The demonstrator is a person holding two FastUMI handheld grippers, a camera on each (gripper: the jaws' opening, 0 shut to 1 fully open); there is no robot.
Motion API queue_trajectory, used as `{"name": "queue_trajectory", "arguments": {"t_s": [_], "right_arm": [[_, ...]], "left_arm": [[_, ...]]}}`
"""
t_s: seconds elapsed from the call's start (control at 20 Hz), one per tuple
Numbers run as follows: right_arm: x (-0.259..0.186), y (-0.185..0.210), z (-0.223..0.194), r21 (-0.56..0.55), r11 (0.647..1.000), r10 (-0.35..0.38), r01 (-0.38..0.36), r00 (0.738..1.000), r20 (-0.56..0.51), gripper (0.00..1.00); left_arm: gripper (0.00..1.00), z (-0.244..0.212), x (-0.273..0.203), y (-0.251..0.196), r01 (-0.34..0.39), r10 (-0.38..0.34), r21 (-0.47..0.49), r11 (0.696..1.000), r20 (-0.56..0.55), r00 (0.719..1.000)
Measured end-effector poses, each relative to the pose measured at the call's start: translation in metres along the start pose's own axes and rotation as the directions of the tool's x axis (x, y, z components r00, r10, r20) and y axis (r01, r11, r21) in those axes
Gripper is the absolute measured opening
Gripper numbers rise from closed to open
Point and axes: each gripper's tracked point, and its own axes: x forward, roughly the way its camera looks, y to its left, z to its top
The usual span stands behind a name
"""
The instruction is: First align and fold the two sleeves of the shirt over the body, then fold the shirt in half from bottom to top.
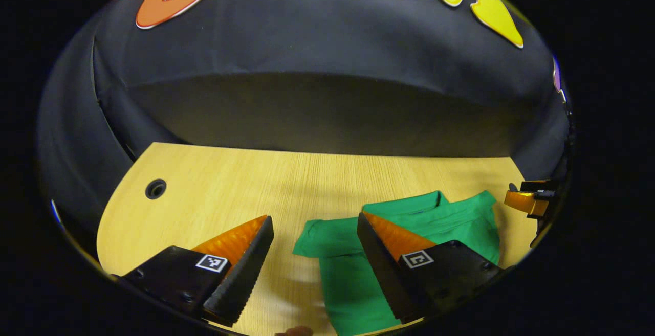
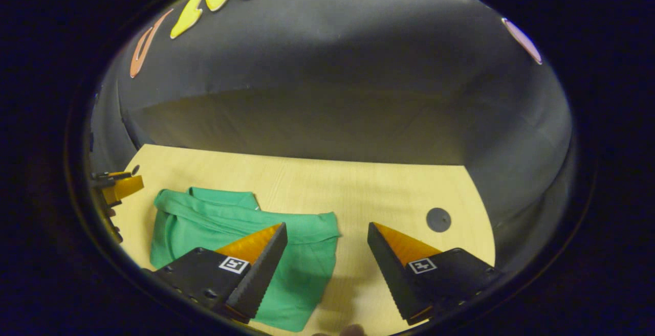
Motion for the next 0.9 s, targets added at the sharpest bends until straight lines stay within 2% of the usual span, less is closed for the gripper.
{"name": "queue_trajectory", "arguments": {"t_s": [0.15,0.35,0.45,0.7,0.9], "right_arm": [[-0.053,0.001,0.036,0.023,1.000,-0.018,0.016,0.993,0.117,0.97],[-0.136,0.010,0.076,0.010,0.999,-0.040,0.038,0.962,0.268,0.97],[-0.180,0.025,0.090,-0.005,1.000,-0.024,0.027,0.940,0.339,0.96],[-0.286,0.057,0.107,-0.043,0.999,0.010,0.013,0.867,0.499,0.97],[-0.344,0.083,0.095,-0.025,0.999,0.045,-0.037,0.828,0.559,0.97]], "left_arm": [[1.00,0.038,-0.043,-0.005,-0.011,0.012,-0.008,1.000,0.116,0.993],[1.00,0.087,-0.116,-0.014,-0.014,0.013,0.003,1.000,0.273,0.962],[1.00,0.103,-0.149,-0.021,-0.007,0.003,0.010,1.000,0.336,0.942],[1.00,0.131,-0.256,-0.030,-0.024,-0.003,0.051,0.998,0.463,0.886],[1.00,0.123,-0.310,-0.029,-0.027,0.010,0.028,0.999,0.492,0.871]]}}
